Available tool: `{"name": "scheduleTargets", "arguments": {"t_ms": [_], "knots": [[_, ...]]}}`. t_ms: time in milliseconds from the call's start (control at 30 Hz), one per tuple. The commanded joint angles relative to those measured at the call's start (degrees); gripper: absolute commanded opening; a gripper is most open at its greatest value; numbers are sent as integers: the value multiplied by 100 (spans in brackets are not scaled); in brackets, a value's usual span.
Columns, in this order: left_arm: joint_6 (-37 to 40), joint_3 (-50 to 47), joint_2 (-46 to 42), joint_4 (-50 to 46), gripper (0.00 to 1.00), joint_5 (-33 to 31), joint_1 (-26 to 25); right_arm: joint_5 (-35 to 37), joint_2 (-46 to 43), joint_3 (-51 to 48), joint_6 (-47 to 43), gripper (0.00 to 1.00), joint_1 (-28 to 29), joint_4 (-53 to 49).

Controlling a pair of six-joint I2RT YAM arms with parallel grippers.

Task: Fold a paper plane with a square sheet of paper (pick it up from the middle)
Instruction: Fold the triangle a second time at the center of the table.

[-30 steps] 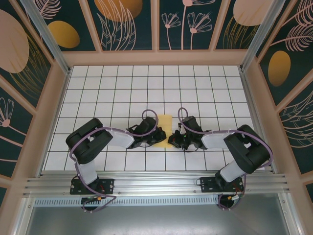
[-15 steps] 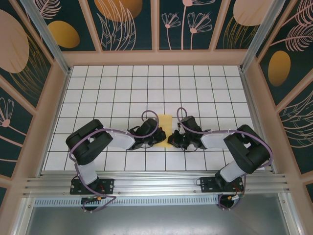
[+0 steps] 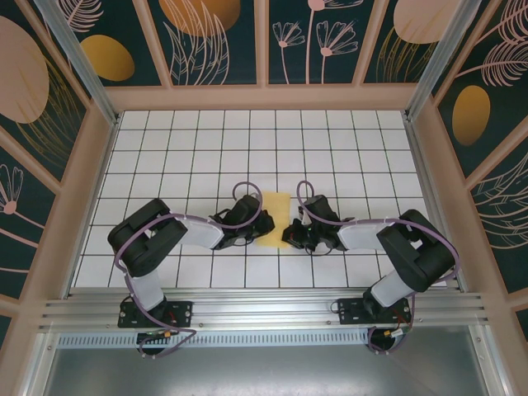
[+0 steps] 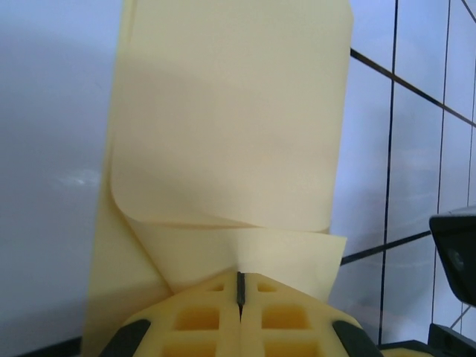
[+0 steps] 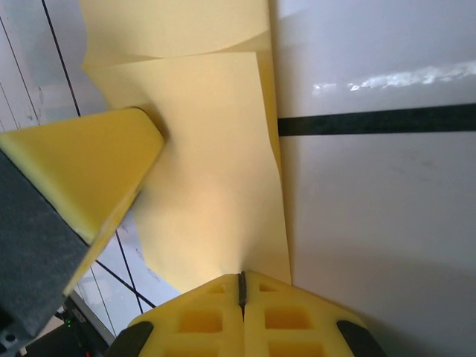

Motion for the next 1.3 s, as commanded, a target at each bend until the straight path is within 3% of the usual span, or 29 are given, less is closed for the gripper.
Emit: {"name": "scheduleTargets", "arguments": {"t_ms": [0, 967, 1100, 1267], "knots": [[284, -172, 54, -569, 5, -767, 401, 593, 374, -293, -157, 0, 56, -1374], [884, 511, -166, -1742, 8, -1200, 1086, 528, 341, -77, -196, 0, 111, -1508], [970, 542, -472, -1634, 9, -780, 1090, 527, 352, -37, -188, 0, 128, -1506], [764, 63, -1030, -442, 10, 309, 962, 513, 340, 3, -168, 0, 137, -1463]]}}
